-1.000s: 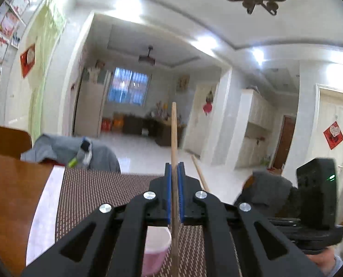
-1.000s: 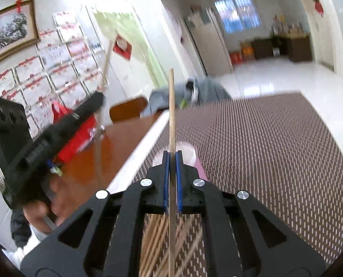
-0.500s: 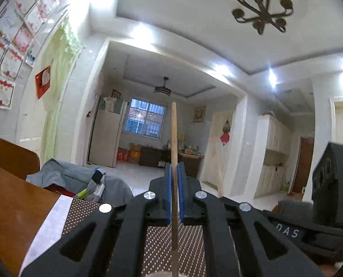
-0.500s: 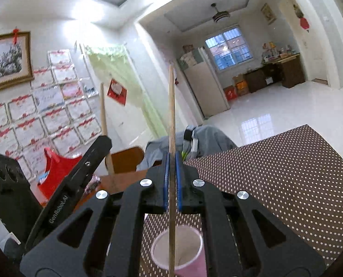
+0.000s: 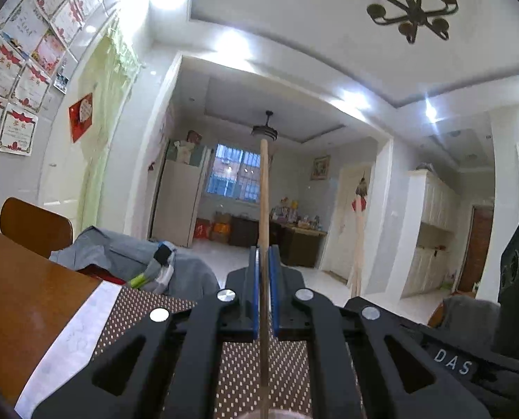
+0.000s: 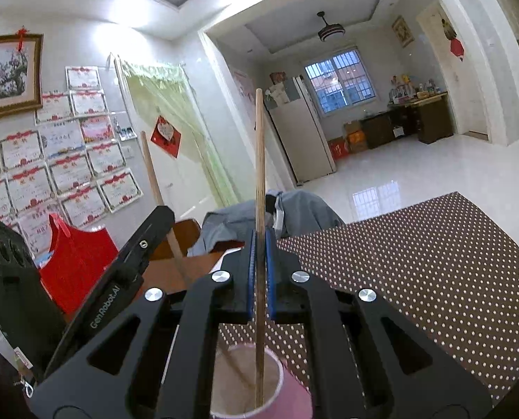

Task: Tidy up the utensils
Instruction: 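Lift the chopstick with the left gripper and carry it over the pink cup, then lower the chopstick into the pink cup and open the left gripper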

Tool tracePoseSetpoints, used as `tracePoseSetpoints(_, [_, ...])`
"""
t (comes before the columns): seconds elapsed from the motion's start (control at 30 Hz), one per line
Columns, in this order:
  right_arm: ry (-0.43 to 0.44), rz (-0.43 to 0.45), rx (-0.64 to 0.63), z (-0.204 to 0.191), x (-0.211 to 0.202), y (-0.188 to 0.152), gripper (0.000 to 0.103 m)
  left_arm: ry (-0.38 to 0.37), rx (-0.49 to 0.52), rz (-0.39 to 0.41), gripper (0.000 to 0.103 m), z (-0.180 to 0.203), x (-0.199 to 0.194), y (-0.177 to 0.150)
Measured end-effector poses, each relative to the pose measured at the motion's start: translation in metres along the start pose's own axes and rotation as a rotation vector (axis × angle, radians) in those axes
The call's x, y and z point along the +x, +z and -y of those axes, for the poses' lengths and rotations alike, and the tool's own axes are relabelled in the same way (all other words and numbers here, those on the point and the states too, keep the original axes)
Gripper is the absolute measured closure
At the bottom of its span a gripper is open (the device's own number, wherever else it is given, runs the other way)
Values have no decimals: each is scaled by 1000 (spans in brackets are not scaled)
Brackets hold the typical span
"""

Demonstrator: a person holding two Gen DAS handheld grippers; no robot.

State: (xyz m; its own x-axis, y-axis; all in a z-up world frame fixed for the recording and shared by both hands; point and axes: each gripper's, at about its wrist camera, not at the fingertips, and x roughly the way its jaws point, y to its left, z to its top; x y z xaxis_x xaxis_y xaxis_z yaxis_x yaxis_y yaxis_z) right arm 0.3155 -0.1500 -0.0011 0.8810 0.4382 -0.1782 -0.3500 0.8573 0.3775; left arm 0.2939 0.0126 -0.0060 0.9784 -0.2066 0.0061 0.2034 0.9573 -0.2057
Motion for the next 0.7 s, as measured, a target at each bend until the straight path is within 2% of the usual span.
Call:
tracePoseSetpoints(0.33, [-31,-29,-48,-12,-23,-19,97,-10,66,-110,97,8,-19,-7])
tracePoseSetpoints(0.47, [-70,-39,-89,-21,-30,-31,97,-7,77,-159,96,10,-22,-8])
tracePoseSetpoints(0.5, [-78,-39,-95,-22,-31,-34,97,-7,75,-170,90,11,-23,-9])
tracePoseSetpoints(0.53, [-86,-39,-101,-24,-32,-37,97,-6,74,-180,80,10,-25,-9])
tracePoseSetpoints(0.67, [-96,-44,-103,-26,-37,-42,97,-4,89,-194,77,8,-35,-9])
tracePoseSetpoints(0.7, [-97,-46,-102,-26,-38,-43,97,1,91,-199,74,8,-36,-9])
